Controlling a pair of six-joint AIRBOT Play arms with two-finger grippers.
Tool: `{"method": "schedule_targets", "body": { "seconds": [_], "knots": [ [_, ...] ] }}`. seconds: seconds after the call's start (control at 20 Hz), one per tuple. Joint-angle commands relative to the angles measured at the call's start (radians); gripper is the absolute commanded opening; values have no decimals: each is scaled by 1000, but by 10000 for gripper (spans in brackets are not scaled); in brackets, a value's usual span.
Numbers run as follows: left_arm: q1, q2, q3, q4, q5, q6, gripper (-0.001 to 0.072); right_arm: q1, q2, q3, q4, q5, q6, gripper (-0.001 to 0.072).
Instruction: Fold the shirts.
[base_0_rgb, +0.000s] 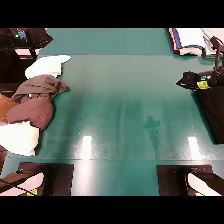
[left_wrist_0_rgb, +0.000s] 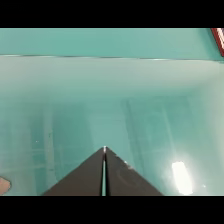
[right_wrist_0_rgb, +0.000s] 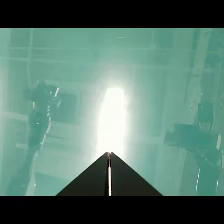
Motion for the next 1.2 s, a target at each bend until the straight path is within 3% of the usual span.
{"method": "schedule_targets", "body": {
  "seconds": [0.0, 0.05, 0.1, 0.15, 0.3, 0.65, 1.05, 1.1, 1.15],
  "knots": [
    [0, -2, 0, 16, 51, 3, 27, 1, -1, 1, 0, -1, 0, 15],
    [1, -2, 0, 56, 102, 32, 90, 1, -1, 1, 0, -1, 0, 15],
    [3, -6, 0, 134, 150, 45, 416, 1, -1, 1, 0, -2, 0, 15],
    [8, -19, 0, 237, 179, 16, 530, 1, -1, 1, 1, -2, 1, 15],
    [65, -128, 0, 436, 153, -65, 530, 1, 0, 1, 1, 2, 1, 15],
    [199, -514, 11, 430, 270, -112, 531, 1, -1, 1, 3, 4, 1, 15],
    [199, -675, 98, 428, 354, -112, 528, 1, -1, 0, 9, 32, 1, 15],
    [199, -675, 99, 428, 358, -112, 475, 2, -1, 0, 9, 32, 1, 15],
    [199, -675, 99, 428, 355, -112, 313, 2, -1, 0, 9, 32, 1, 15]
  ]
}}
